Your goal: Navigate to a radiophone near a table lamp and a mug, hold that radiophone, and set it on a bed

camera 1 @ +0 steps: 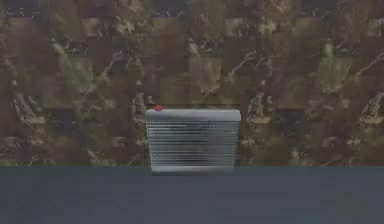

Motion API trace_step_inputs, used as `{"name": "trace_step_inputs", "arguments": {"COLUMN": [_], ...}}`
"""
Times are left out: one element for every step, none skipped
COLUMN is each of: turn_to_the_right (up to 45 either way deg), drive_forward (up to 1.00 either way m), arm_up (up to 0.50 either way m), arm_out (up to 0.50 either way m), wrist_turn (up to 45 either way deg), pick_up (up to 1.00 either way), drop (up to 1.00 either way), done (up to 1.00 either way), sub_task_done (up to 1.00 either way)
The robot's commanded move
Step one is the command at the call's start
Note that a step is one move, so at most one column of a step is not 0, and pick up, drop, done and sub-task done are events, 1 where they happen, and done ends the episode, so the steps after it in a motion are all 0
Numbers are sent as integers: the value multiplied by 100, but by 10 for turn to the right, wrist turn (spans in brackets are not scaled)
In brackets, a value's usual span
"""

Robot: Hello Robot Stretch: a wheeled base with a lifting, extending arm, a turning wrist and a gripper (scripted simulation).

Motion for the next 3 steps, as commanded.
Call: {"name": "trace_step_inputs", "arguments": {"turn_to_the_right": [450,450,450], "drive_forward": [0,0,0], "arm_up": [0,0,0], "arm_out": [0,0,0], "wrist_turn": [0,0,0], "pick_up": [0,0,0], "drop": [0,0,0], "done": [0,0,0], "sub_task_done": [0,0,0]}}
